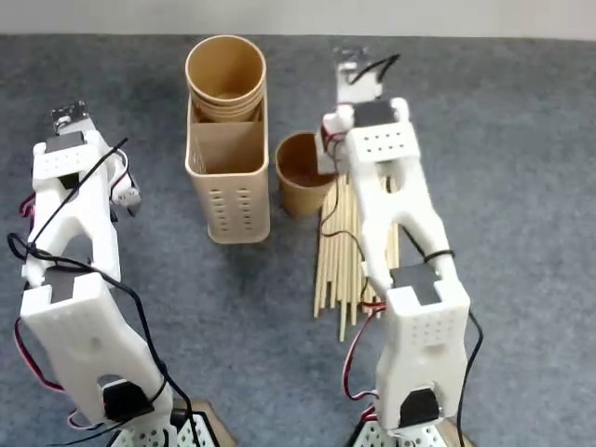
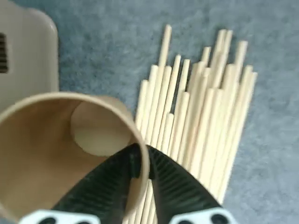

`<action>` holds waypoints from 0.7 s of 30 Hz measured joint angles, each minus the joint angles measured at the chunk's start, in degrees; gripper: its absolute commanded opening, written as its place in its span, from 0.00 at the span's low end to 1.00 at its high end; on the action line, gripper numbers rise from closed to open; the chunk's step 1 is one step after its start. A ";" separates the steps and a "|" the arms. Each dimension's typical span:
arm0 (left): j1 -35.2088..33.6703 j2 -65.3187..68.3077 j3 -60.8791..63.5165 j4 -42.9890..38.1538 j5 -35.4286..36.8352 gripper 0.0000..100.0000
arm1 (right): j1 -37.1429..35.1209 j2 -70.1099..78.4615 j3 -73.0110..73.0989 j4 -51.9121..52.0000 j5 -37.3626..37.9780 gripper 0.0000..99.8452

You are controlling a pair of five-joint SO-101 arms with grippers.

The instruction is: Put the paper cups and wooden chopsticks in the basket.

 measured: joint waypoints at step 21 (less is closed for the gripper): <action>0.00 0.00 0.00 0.00 0.18 0.13 | -12.48 -12.22 -37.19 -2.02 1.76 0.01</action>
